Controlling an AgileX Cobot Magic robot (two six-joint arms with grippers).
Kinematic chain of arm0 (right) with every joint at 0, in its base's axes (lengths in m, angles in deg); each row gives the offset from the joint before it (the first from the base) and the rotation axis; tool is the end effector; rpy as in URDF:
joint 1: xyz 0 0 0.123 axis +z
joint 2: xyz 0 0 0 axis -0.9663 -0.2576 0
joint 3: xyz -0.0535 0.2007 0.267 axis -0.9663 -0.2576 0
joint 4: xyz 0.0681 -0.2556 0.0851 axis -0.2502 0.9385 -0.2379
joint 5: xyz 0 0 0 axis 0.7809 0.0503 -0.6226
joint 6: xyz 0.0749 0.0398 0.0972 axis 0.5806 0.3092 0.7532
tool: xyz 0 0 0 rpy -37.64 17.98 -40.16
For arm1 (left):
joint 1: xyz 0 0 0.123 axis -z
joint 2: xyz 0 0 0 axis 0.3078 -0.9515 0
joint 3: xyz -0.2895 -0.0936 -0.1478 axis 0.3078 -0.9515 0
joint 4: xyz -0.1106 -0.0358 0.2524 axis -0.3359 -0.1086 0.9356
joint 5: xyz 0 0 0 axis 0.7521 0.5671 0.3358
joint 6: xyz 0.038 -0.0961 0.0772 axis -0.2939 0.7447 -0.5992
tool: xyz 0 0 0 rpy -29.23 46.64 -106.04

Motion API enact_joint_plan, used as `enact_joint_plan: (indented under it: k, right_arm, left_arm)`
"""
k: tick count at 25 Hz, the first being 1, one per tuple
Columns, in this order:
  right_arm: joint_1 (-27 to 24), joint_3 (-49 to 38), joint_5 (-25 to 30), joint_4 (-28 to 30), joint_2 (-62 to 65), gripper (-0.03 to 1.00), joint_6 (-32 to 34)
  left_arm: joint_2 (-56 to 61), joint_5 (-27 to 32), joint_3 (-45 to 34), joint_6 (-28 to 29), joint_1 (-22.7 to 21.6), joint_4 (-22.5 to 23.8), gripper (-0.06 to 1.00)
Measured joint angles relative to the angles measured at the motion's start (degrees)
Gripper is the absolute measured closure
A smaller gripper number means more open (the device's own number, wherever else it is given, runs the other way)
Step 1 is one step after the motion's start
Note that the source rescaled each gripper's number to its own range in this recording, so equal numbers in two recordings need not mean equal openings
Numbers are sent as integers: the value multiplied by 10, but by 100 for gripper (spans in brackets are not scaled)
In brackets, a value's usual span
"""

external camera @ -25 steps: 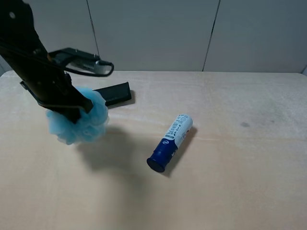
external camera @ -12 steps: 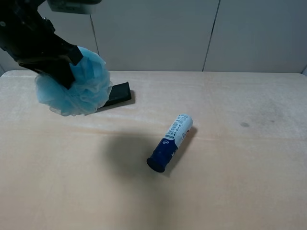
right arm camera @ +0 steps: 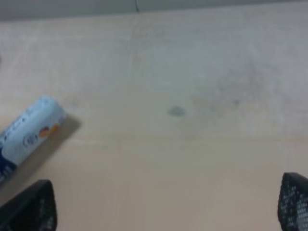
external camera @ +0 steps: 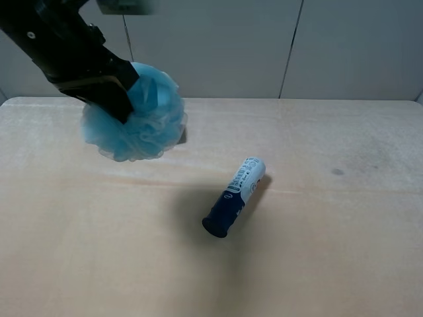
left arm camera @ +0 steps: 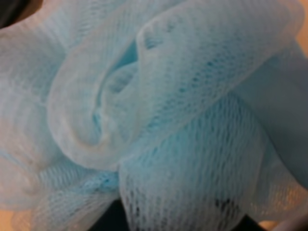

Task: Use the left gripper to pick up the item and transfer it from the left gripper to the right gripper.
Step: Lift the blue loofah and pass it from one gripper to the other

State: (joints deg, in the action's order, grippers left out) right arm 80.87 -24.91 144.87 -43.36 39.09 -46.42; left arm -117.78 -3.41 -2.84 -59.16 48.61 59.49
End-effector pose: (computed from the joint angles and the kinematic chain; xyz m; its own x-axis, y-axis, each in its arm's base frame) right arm 0.0181 0.0084 0.2843 -0.4855 -0.0091 -0.8742 -0.1259 0.9903 0.0596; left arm 0.2852 -0.1955 0.3193 -0.7450 0.4837 -0.4594 0.5984 0.7890 -0.1395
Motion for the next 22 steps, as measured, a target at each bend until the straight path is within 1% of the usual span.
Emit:
enact_joint_plan:
  k: [3, 5, 7, 10, 13, 16, 19, 22]
  right_arm:
    - [0, 21, -42, -50, -83, -3, -55]
    - [0, 35, -73, -97, -140, -3, -109]
    - [1, 42, -99, -155, -197, -3, -183]
    - [27, 44, -138, -244, -262, -3, -298]
    - [78, 44, -183, -317, -314, -3, -417]
    - [134, 44, -235, -361, -358, -3, -494]
    - [187, 44, -296, -389, -397, -3, -531]
    - [238, 44, -360, -396, -437, -3, -547]
  left_arm:
    - [-17, -12, 6, -5, 31, -4, 91]
    - [-29, -21, 16, -6, 47, -12, 92]
    - [-40, -25, 33, -6, 60, -23, 92]
    - [-58, -29, 64, -6, 75, -38, 92]
    - [-73, -31, 96, -6, 90, -46, 92]
    - [-85, -33, 121, -6, 104, -58, 92]
    - [-93, -34, 136, -7, 117, -75, 92]
    - [-101, -42, 138, -8, 134, -88, 92]
